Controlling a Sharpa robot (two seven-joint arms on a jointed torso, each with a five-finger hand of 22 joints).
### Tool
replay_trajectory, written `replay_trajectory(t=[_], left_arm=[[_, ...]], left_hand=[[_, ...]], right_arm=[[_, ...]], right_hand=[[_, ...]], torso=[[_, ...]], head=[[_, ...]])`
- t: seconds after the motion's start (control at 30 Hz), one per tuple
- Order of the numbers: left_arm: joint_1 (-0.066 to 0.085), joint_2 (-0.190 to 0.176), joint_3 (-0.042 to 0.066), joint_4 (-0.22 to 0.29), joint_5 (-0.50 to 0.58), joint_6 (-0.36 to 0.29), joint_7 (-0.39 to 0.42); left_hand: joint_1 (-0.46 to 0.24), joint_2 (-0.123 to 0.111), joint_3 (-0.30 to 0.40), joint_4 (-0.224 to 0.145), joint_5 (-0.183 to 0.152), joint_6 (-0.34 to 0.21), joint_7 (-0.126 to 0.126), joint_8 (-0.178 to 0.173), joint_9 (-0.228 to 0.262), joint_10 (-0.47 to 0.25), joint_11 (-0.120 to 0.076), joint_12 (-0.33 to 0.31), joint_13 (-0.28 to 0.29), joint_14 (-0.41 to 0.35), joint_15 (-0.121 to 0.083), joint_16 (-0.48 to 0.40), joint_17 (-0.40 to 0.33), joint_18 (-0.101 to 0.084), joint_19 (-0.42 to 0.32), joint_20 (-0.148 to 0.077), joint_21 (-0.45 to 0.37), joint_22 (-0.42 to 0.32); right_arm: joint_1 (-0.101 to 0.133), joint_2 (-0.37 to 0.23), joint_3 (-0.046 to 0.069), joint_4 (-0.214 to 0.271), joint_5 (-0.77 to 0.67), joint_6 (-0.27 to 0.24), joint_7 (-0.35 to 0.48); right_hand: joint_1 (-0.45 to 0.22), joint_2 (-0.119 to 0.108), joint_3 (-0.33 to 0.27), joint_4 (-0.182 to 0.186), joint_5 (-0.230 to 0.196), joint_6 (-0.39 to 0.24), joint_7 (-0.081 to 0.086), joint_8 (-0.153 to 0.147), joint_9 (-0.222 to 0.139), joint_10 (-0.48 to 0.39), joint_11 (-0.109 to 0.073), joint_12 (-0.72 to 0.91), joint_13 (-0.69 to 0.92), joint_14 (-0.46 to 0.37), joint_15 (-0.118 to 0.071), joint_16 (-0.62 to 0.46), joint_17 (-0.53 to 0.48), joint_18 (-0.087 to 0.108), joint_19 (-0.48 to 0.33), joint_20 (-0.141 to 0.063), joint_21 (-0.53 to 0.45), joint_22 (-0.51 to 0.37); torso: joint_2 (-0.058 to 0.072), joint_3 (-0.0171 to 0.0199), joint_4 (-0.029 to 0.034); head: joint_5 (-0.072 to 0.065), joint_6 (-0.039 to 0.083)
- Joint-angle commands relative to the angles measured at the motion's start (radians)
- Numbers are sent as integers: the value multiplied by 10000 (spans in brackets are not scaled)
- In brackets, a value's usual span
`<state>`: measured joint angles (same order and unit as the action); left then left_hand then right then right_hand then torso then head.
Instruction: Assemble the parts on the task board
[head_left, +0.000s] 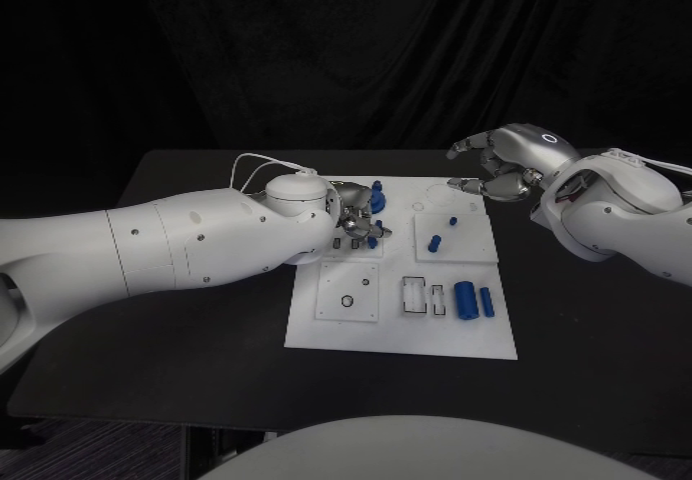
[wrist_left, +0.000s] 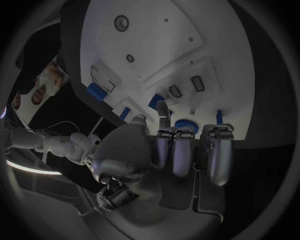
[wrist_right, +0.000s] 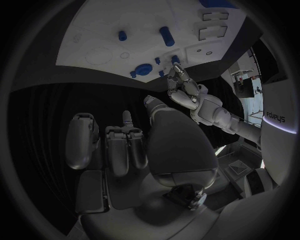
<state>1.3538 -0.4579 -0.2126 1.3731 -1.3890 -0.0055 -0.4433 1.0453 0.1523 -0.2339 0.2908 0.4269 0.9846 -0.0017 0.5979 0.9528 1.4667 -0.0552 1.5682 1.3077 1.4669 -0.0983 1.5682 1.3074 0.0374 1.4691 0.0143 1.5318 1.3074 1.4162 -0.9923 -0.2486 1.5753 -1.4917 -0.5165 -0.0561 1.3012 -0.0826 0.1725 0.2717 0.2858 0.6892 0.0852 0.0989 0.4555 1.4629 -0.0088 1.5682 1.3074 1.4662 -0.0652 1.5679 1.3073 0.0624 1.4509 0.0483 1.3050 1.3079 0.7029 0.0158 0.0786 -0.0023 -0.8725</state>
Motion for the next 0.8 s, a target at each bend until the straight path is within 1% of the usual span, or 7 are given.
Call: replay_trajectory(t=[0.03, 0.17, 0.33, 0.47, 0.57, 0.8], left_arm=[[-32, 45, 8, -18, -26, 28, 237], [-55, 71, 8, -49, -26, 10, 291], [-84, 101, 8, -90, -26, 51, 327], [-105, 125, 8, -124, -26, 77, 360], [-115, 143, 8, -146, -26, 75, 399], [-128, 194, 8, -220, -26, 79, 471]], left_hand=[[148, 8, 37, -62, 9, 42, -2, -64, 28, 1041, -96, 26, 2631, 1039, -93, 26, 2634, -141, 418, -72, -26, 1761], [183, 3, 45, -66, 10, 44, -4, -84, 41, 1041, -99, 26, 2631, 1039, -96, 26, 2634, -142, 421, -76, -26, 1764], [458, -35, 121, -104, 12, 65, -12, -227, 124, 1041, -111, 26, 2631, 1039, -110, 26, 2634, -142, 424, -94, -37, 1760], [589, -51, 159, -118, 12, 80, -14, -302, 161, 1041, -113, 26, 2631, 1039, -114, 26, 2634, -141, 425, -99, -43, 1758], [659, -55, 183, -124, 12, 85, -12, -349, 180, 1041, -113, 26, 2631, 1039, -114, 26, 2634, -137, 414, -101, -55, 1740], [851, -84, 240, -149, 11, 72, 6, -524, 197, 1041, -101, 26, 2631, 1039, -108, 26, 2634, -134, 408, -99, -68, 1729]], right_arm=[[-21, -12, 7, 10, -21, 47, -199], [-21, -22, 7, 19, -21, 58, -211], [-21, -20, 7, 27, -21, 81, -227], [-21, -17, 7, 33, -21, 94, -238], [-20, -20, 7, 39, -21, 107, -244], [-20, -29, 7, 46, -21, 144, -266]], right_hand=[[6, 59, 0, 33, -24, 76, 5, 41, -9, 1078, 67, 26, 2634, 1046, 55, 29, 2635, -69, 47, 33, 32, 1899], [6, 59, 0, 33, -24, 76, 5, 41, -9, 1078, 67, 26, 2634, 1046, 55, 29, 2635, -69, 47, 33, 32, 1899], [6, 59, 0, 33, -24, 76, 5, 41, -9, 1078, 67, 26, 2634, 1046, 55, 29, 2635, -69, 47, 33, 32, 1899], [1, 61, -6, 36, -22, 118, 12, 44, -25, 1078, 73, 26, 2634, 1046, 60, 29, 2635, -66, 42, 37, 18, 1894], [1, 61, -6, 36, -22, 118, 12, 44, -25, 1078, 73, 26, 2634, 1046, 60, 29, 2635, -66, 42, 37, 18, 1894], [39, 56, 2, 7, -17, 143, 17, 37, -45, 1078, 78, 26, 2634, 1046, 64, 29, 2635, -60, 33, 41, -7, 1887]], torso=[[5, 10, 18], [12, 10, 22], [23, 5, 11], [12, 10, 7], [9, 17, 15], [2, 16, 19]], head=[[-12, -1], [-15, -1], [3, -1], [5, -1], [-5, -1], [-40, -1]])
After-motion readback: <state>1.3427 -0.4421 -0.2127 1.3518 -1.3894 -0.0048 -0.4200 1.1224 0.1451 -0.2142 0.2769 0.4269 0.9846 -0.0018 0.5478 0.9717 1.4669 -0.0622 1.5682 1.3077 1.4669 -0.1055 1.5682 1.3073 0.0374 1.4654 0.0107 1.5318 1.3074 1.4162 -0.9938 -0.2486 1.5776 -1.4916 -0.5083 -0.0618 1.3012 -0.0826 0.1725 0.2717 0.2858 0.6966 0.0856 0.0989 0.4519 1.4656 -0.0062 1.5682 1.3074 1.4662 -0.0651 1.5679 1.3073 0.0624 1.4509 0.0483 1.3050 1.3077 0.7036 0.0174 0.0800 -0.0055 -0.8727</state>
